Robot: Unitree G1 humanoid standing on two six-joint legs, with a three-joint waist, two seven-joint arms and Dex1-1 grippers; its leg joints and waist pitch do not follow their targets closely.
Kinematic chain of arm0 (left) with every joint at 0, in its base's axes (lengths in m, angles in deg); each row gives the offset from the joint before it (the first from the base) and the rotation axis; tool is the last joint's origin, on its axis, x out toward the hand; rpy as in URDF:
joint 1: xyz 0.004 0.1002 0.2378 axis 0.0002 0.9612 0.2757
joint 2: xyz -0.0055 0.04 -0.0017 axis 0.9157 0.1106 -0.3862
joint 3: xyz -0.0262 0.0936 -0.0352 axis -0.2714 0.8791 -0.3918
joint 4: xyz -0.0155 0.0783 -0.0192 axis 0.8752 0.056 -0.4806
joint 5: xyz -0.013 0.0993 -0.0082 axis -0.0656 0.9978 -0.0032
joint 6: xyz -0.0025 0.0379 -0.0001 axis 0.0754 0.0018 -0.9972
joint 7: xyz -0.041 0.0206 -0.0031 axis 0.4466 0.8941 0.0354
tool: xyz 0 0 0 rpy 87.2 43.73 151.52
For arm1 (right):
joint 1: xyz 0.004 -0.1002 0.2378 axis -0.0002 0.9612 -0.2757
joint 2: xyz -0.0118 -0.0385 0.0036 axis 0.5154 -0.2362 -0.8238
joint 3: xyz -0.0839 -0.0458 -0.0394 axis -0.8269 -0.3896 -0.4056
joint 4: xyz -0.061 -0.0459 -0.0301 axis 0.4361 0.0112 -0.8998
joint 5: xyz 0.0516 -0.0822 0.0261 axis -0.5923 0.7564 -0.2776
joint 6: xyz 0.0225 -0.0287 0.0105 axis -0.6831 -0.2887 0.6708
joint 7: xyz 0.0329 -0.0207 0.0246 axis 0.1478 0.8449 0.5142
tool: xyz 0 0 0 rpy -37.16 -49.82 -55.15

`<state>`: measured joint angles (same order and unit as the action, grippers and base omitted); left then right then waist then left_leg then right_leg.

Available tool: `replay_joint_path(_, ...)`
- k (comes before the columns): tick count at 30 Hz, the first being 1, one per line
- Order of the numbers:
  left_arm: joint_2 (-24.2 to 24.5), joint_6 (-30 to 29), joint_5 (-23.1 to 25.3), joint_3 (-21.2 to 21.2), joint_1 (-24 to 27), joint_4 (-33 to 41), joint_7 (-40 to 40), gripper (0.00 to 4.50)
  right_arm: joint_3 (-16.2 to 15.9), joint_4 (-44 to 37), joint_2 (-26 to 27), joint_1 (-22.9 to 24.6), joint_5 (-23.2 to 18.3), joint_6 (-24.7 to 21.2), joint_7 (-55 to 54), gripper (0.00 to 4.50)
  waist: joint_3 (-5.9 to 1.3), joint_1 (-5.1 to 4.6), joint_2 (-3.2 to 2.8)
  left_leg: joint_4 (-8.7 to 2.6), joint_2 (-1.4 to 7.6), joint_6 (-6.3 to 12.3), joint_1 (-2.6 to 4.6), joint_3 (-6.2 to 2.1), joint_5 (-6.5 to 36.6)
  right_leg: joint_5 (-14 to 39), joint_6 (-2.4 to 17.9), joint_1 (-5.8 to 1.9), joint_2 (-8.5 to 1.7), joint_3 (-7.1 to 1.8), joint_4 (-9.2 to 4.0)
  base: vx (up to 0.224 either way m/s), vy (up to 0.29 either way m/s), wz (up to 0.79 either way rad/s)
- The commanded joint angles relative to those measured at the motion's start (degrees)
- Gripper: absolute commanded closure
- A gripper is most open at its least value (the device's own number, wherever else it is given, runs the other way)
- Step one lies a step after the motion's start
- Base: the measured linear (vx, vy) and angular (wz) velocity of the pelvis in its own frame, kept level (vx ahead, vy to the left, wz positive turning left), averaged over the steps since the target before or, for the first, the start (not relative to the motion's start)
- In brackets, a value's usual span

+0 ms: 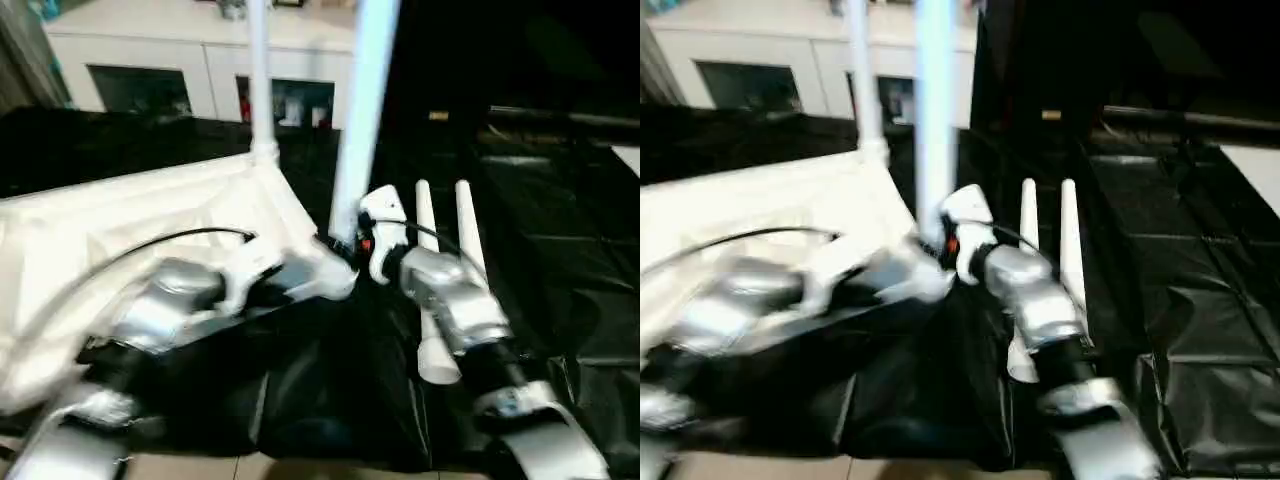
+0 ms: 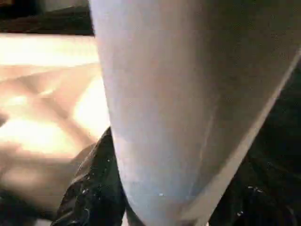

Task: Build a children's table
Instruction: Insert table leg to table base

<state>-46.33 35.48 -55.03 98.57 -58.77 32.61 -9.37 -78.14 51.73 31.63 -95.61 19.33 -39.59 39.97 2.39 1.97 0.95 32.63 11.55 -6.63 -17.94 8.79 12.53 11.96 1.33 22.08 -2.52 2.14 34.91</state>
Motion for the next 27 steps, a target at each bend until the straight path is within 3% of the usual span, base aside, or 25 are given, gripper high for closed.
replay_joint_path(1, -3.22, -1.60, -0.17, -1.17, -1.95, -3.08, 6.42, 4.50, 1.11, 9.56, 2.54, 2.83, 0.48, -3.91, -8.73, 2.66, -1.26, 0.15, -1.79, -4.29, 0.74, -1.62, 0.16, -0.29, 17.69, 31.70, 4.56, -0.55, -4.62, -2.64, -6.67, 0.000, 0.000, 0.00)
replay_joint_path(2, -3.80, -1.68, -0.08, -1.29, -2.17, -3.64, 7.24, 4.50, 1.27, 10.00, 3.06, 2.60, 0.43, -3.73, -9.66, 2.66, -1.19, -0.17, -0.98, -4.10, 0.55, -1.20, 0.06, 0.03, 18.11, 32.17, 4.16, -0.38, -4.37, -2.60, -7.10, 0.000, 0.000, 0.00)
replay_joint_path(3, -6.66, -1.75, 0.28, -1.95, -3.11, -6.37, 11.29, 4.50, 2.02, 12.17, 5.62, 1.46, 0.28, -2.92, -13.66, 2.66, -1.23, 0.05, -1.25, -4.14, 0.58, -1.19, 0.24, -0.23, 18.74, 32.71, 3.94, -0.31, -4.55, -2.48, -6.99, 0.000, 0.000, 0.00)
replay_joint_path(4, -7.77, -1.75, 0.31, -2.33, -3.46, -7.44, 12.76, 4.50, 2.53, 13.04, 6.65, 0.99, 0.10, -2.81, -15.26, 2.66, -1.03, -0.05, -1.14, -3.96, 0.30, -1.05, 0.67, -0.18, 21.08, 36.06, 2.56, 0.33, -4.31, -2.17, -7.61, 0.000, 0.000, 0.00)
replay_joint_path(5, -9.62, -1.85, 0.80, -2.36, -4.03, -9.23, 14.83, 4.50, 3.54, 14.82, 8.66, -0.06, -0.33, -2.86, -17.90, 2.66, -0.81, 0.01, -1.44, -3.88, 0.21, -0.93, 1.16, -0.19, 22.38, 37.64, 1.93, 0.80, -4.29, -2.04, -8.08, 0.000, 0.000, 0.00)
replay_joint_path(6, -10.44, -1.83, 1.23, -2.25, -4.39, -10.09, 15.93, 4.50, 4.28, 15.88, 9.72, -0.74, -0.51, -2.97, -19.40, 2.66, -0.70, -0.14, -1.10, -3.83, 0.07, -0.57, 1.48, -0.25, 24.20, 38.82, 1.08, 1.07, -4.11, -1.70, -8.37, 0.000, 0.000, 0.00)
replay_joint_path(7, -10.60, -1.87, 1.32, -2.23, -4.48, -10.21, 16.18, 4.50, 4.50, 16.23, 9.95, -0.96, -0.52, -3.02, -19.81, 2.66, -0.76, -0.13, -1.09, -3.97, -0.03, -0.30, 1.40, -0.36, 24.48, 39.18, 0.60, 0.84, -4.13, -1.49, -8.50, 0.000, 0.000, 0.00)
replay_joint_path(9, -10.83, -2.45, 1.33, -2.15, -4.50, -9.58, 16.31, 4.50, 5.12, 17.58, 10.37, -1.81, -0.29, -3.28, -21.04, 2.66, -1.11, -0.09, -0.71, -4.74, 0.02, 0.42, 0.45, -0.83, 23.09, 37.29, -0.10, -0.27, -4.41, -1.31, -8.16, 0.000, 0.000, 0.00)
replay_joint_path(11, -10.36, -2.78, 1.49, -1.70, -4.21, -8.98, 15.38, 4.50, 6.03, 18.74, 10.54, -2.39, -0.38, -3.24, -21.55, 2.66, -1.54, -0.19, -1.20, -5.49, 0.76, 0.47, -0.52, -0.96, 19.76, 28.18, 2.32, -0.81, -4.69, -1.69, -7.29, 0.000, 0.000, 0.00)
replay_joint_path(14, -10.15, -2.82, 1.54, -1.67, -4.11, -8.97, 15.19, 4.50, 6.43, 19.46, 10.61, -2.78, -0.42, -3.11, -21.77, 2.66, -1.46, -0.26, -1.11, -5.60, 0.88, 0.08, -0.90, -0.77, 18.50, 23.24, 4.42, -1.03, -4.71, -1.97, -6.69, 0.000, 0.000, 0.00)
replay_joint_path(15, -10.08, -2.80, 1.60, -1.69, -4.07, -9.05, 15.13, 4.50, 6.65, 19.87, 10.65, -3.00, -0.44, -2.97, -21.91, 2.66, -1.36, -0.22, -1.20, -5.58, 0.89, -0.03, -0.72, -0.71, 19.26, 23.57, 4.69, -0.87, -4.76, -2.02, -6.77, 0.000, 0.000, 0.00)
replay_joint_path(16, -10.02, -2.81, 1.67, -1.62, -3.94, -9.05, 14.98, 4.50, 6.83, 20.15, 10.65, -3.16, -0.38, -2.89, -22.03, 2.66, -1.29, -0.36, -0.69, -5.59, 0.77, 0.01, -0.66, -0.76, 21.10, 26.34, 4.39, -0.88, -4.85, -2.05, -6.87, 0.000, 0.000, 0.00)
replay_joint_path(22, -10.09, -2.72, 1.98, -1.54, -3.87, -9.61, 14.65, 4.50, 8.13, 22.61, 10.96, -4.65, 0.13, -2.00, -22.97, 2.66, -1.19, -0.39, -0.52, -5.52, 0.55, 0.44, -0.34, -0.81, 22.94, 33.15, 1.73, -0.19, -5.10, -2.03, -7.91, 0.000, 0.000, 0.00)
replay_joint_path(27, -9.84, -2.86, 1.88, -1.38, -3.89, -9.33, 14.23, 4.50, 7.82, 22.95, 11.14, -5.22, 0.87, -1.40, -21.64, 2.66, -1.04, -0.44, -0.59, -5.66, 0.57, 0.49, -0.38, -0.93, 23.75, 34.86, 0.79, 0.10, -5.06, -1.87, -8.19, 0.000, 0.000, 0.00)
